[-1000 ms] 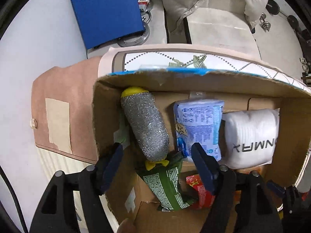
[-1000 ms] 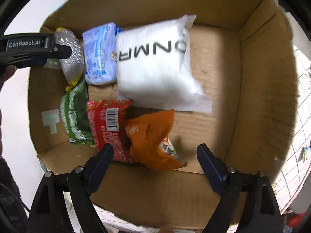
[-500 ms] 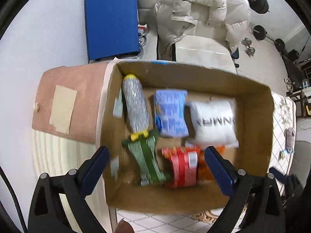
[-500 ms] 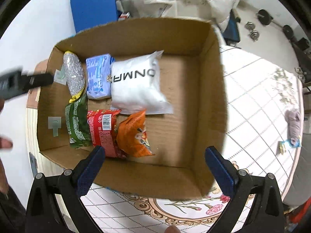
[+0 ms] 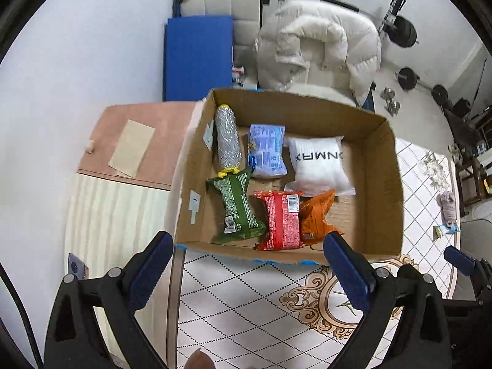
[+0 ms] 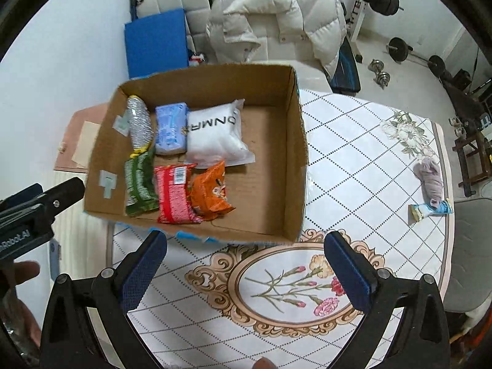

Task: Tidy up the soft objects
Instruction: 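Grasp the lilac cloth with the left tool while the right grasps the blue Nestlé tube, then drop the lilac cloth and blue tube into the box, opening both tools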

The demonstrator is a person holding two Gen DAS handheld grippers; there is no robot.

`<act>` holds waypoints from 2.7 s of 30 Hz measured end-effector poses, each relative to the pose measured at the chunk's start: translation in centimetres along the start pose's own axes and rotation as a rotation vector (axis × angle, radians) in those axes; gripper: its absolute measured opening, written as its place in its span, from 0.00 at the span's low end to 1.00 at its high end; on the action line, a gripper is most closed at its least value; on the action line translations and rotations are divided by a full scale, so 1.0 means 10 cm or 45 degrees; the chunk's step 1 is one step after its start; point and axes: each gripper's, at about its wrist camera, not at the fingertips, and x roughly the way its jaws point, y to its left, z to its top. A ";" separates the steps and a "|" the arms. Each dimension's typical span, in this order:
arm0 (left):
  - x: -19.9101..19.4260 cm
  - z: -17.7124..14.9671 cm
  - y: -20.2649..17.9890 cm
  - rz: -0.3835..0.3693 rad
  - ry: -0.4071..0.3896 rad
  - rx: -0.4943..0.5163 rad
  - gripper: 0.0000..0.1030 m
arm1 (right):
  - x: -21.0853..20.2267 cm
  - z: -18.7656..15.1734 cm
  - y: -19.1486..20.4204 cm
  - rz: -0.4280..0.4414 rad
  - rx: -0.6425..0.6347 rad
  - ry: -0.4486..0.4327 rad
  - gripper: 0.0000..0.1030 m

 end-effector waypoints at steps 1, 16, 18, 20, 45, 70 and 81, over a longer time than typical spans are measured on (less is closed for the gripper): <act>-0.06 -0.04 0.00 0.004 -0.011 -0.001 0.97 | -0.06 -0.03 0.00 0.011 0.001 -0.010 1.00; -0.37 -0.16 -0.84 0.126 -0.113 0.214 0.98 | -0.48 -0.29 -0.91 0.152 0.246 -0.036 1.00; -0.28 -0.15 -1.16 0.134 -0.095 0.286 0.98 | -0.40 -0.36 -1.32 0.135 0.362 0.000 1.00; -0.18 -0.13 -1.47 0.138 -0.086 0.346 0.98 | -0.24 -0.45 -1.97 0.123 0.558 0.045 1.00; 1.99 0.52 -5.21 -0.286 0.739 0.395 0.98 | 1.44 -0.45 -4.81 -0.023 0.923 0.395 0.25; 2.14 -0.13 -5.62 -0.088 0.576 0.696 0.41 | 1.38 -0.52 -5.08 -0.218 0.717 0.415 0.17; 0.67 0.10 -3.17 -0.291 0.380 0.416 0.41 | 0.45 -0.27 -3.49 0.178 0.502 0.236 0.14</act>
